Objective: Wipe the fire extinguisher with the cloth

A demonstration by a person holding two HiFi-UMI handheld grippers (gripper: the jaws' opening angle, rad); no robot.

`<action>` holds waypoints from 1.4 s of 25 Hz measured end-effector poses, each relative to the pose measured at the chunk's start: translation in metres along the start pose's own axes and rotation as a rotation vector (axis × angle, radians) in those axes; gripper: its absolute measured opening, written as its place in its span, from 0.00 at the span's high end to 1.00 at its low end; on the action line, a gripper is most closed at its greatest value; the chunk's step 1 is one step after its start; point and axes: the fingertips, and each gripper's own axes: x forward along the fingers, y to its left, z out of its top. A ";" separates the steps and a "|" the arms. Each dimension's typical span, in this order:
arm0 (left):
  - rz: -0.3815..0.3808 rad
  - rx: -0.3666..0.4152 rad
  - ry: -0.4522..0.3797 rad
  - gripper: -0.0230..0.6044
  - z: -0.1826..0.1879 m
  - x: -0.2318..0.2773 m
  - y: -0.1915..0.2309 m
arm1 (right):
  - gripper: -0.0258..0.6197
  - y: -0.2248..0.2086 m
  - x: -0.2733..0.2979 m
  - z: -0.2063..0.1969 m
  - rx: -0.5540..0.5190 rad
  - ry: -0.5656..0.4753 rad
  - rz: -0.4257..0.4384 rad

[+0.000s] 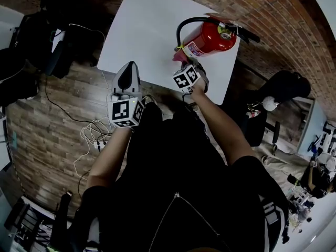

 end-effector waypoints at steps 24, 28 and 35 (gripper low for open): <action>-0.029 -0.017 -0.020 0.95 0.006 0.012 -0.004 | 0.85 -0.046 -0.097 0.059 0.176 -0.208 -0.027; -0.035 -0.017 -0.023 0.95 0.009 0.015 -0.004 | 0.85 -0.058 -0.121 0.073 0.197 -0.259 -0.051; -0.054 -0.018 -0.038 0.95 0.017 0.020 -0.010 | 0.85 -0.077 -0.161 0.091 0.203 -0.336 -0.099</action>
